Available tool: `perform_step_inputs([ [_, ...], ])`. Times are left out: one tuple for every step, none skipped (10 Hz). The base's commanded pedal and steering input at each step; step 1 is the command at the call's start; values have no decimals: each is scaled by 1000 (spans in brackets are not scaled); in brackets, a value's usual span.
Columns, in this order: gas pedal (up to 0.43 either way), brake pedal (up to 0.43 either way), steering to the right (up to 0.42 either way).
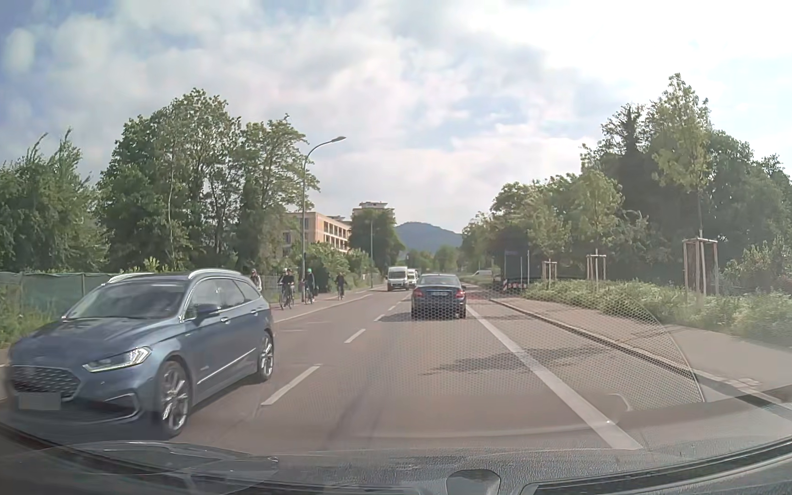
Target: Follow the waypoints while adhering to traffic rules and regulations
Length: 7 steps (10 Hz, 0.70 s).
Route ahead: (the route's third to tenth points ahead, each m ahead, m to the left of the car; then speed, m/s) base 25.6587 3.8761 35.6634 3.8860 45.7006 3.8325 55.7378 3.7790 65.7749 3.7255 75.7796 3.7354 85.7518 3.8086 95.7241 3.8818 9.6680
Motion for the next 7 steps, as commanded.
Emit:
perform_step_inputs([
  [118, 0, 1],
  [118, 0, 1],
  [118, 0, 1],
  [118, 0, 1],
  [118, 0, 1],
  [118, 0, 1],
  [130, 0, 1],
])
